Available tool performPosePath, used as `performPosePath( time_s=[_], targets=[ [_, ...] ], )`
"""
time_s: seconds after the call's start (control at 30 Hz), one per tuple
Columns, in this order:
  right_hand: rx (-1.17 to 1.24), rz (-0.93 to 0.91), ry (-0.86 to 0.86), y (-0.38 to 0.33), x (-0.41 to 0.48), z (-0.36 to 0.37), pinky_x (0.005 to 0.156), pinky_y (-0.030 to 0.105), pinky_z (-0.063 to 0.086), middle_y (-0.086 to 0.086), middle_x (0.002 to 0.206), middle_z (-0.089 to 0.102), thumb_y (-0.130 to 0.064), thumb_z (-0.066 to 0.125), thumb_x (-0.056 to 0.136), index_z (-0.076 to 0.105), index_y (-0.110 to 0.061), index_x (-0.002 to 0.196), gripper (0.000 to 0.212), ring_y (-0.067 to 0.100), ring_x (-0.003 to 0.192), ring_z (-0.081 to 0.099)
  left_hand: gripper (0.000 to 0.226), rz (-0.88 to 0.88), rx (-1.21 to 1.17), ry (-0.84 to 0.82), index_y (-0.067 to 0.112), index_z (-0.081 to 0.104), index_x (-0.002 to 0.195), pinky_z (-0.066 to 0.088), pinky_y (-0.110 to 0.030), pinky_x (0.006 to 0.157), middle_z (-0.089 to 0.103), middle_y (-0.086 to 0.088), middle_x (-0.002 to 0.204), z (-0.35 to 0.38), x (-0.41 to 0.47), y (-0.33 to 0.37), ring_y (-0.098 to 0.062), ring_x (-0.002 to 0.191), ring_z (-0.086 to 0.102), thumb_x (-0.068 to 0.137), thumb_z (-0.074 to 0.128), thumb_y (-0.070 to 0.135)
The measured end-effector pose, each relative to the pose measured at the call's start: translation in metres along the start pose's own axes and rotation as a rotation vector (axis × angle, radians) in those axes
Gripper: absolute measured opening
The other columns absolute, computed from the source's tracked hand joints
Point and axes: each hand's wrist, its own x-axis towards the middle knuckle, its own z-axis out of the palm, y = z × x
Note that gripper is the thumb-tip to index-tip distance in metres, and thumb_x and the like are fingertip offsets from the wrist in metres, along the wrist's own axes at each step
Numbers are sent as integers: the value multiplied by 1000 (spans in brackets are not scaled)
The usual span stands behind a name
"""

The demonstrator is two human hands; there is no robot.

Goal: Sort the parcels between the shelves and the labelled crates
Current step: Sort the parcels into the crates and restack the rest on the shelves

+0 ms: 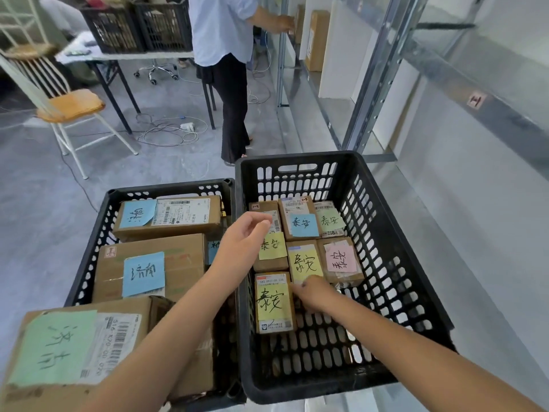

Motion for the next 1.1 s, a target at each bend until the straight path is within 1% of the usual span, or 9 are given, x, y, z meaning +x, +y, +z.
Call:
performPosePath(
  time_s=[0.07, 0.17, 0.27, 0.37, 0.47, 0.6, 0.73, 0.93, 1.1],
  targets=[
    [19, -82, 122, -7, -12, -23, 51, 27, 30, 0, 63, 46, -41, 45, 102, 51, -14, 71, 41, 15, 52, 41, 19, 39, 89, -22, 34, 66, 112, 40, -4, 70, 66, 23, 110, -8, -4, 6, 21, 97, 55, 100, 52, 31],
    [89, -230, 260, -18, -36, -51, 57, 27, 33, -7, 67, 47, -33, 44, 103, 59, -16, 82, 31, 9, 56, 42, 20, 111, 191, -38, 36, 63, 116, 41, -7, 64, 65, 22, 111, -19, -9, 12, 11, 96, 59, 100, 51, 33],
    [26, -298, 303, -26, -61, -66, 76, 25, 50, -13, 94, 62, -36, 45, 103, 66, -24, 105, 25, 1, 82, 58, 22, 223, 288, -82, 31, 58, 122, 47, -5, 64, 62, 17, 118, -22, -14, 18, 6, 91, 59, 102, 50, 30],
    [-60, -290, 359, -30, -88, -71, 95, 32, 51, 1, 126, 65, -39, 47, 102, 60, -13, 130, 40, 14, 108, 62, 33, 349, 452, -164, 22, 53, 134, 40, 3, 68, 57, 7, 132, -24, -20, 27, 1, 102, 53, 102, 48, 30],
    [-66, -316, 479, -32, -120, -80, 79, 11, 43, -2, 134, 59, -38, 48, 102, 55, -20, 137, 41, -7, 97, 55, 42, 470, 611, -205, 18, 45, 143, 31, -6, 92, 51, 3, 142, -30, -25, 42, -6, 122, 46, 103, 47, 31],
    [-125, -345, 684, -35, -167, -98, 90, 28, 44, 0, 136, 55, -39, 49, 101, 51, -22, 140, 42, 12, 115, 55, 44, 619, 662, -204, 12, 44, 144, 23, -19, 108, 48, -3, 146, -27, -36, 68, -16, 138, 39, 102, 48, 26],
    [-195, -336, 840, -27, -215, -119, 84, 32, 43, 2, 125, 57, -39, 48, 102, 55, -18, 131, 37, 15, 109, 56, 49, 739, 650, -231, 12, 41, 147, 19, -23, 115, 43, -2, 150, -5, -56, 94, -15, 141, 36, 102, 49, 29],
    [-275, -197, 1049, 6, -291, -145, 108, 36, 39, 3, 151, 43, -43, 44, 103, 39, -16, 149, 54, 21, 135, 45, 52, 941, 645, -286, 15, 36, 149, 17, -27, 117, 36, 0, 155, 48, -90, 146, -17, 146, 28, 102, 48, 34],
    [-344, -90, 1148, 34, -357, -157, 100, 36, 39, 6, 144, 48, -41, 44, 103, 42, -14, 144, 50, 26, 129, 46, 54, 1086, 560, -348, 10, 38, 150, 18, -31, 120, 36, -5, 157, 97, -130, 182, -21, 146, 28, 102, 50, 32]
  ],
)
